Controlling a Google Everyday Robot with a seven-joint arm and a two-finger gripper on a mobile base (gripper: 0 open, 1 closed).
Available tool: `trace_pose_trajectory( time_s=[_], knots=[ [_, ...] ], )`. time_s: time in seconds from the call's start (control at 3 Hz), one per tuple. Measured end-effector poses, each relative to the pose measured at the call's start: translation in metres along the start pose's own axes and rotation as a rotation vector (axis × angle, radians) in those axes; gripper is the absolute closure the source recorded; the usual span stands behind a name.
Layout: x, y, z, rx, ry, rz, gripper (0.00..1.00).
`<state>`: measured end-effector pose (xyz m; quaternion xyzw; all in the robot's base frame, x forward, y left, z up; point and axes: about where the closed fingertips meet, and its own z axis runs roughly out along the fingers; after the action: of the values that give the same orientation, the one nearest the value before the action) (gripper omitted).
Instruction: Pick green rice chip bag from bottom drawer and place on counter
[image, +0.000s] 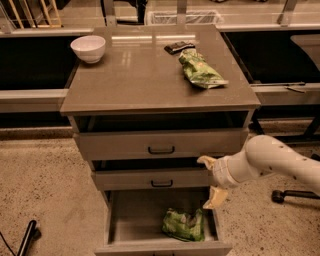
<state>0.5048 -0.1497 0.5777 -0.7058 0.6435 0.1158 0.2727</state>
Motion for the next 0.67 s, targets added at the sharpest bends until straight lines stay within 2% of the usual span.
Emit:
trace_pose_trajectory(
  time_s=[0.33,0.67],
  knots=[
    [0.031,0.011,0.047,-0.027,-0.001,0.026,0.27],
    [0.056,0.018,0.085,-0.034,-0.004,0.039,0.29]
  ],
)
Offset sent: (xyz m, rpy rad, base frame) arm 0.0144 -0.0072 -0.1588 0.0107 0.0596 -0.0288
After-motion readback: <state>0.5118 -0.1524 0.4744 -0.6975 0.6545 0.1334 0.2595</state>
